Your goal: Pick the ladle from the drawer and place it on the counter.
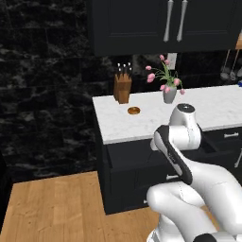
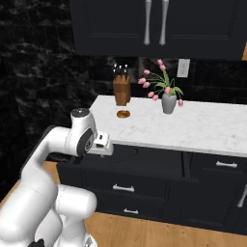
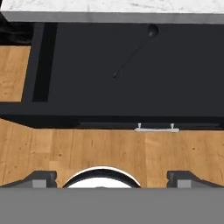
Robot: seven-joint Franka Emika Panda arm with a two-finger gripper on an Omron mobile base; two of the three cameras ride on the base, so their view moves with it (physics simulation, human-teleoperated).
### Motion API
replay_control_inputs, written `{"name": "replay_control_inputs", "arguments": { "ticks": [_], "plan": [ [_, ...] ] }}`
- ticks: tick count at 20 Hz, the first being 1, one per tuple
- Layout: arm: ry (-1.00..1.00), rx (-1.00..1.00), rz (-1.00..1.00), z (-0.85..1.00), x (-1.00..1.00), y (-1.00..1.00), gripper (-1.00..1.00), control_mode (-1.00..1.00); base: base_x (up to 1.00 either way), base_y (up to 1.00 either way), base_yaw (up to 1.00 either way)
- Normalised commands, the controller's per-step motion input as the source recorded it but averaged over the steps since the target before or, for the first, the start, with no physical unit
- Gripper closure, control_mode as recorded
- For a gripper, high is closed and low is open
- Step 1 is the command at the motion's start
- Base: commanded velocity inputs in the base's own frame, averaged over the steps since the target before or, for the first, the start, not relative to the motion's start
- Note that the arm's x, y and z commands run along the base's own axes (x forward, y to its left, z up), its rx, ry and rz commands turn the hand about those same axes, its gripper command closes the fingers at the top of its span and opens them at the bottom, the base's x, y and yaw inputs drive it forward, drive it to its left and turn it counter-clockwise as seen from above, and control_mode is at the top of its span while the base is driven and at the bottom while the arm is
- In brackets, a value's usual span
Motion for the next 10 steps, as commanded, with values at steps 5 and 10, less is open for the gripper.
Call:
{"name": "replay_control_inputs", "arguments": {
  "ticks": [5, 10],
  "plan": [
    [0.11, 0.0, 0.0, -0.46, 0.71, -0.16, -1.0, -1.0, 0.0, 0.0, 0.0],
    [0.0, 0.0, 0.0, -0.28, 0.68, -0.02, -1.0, -1.0, 0.0, 0.0, 0.0]
  ]
}}
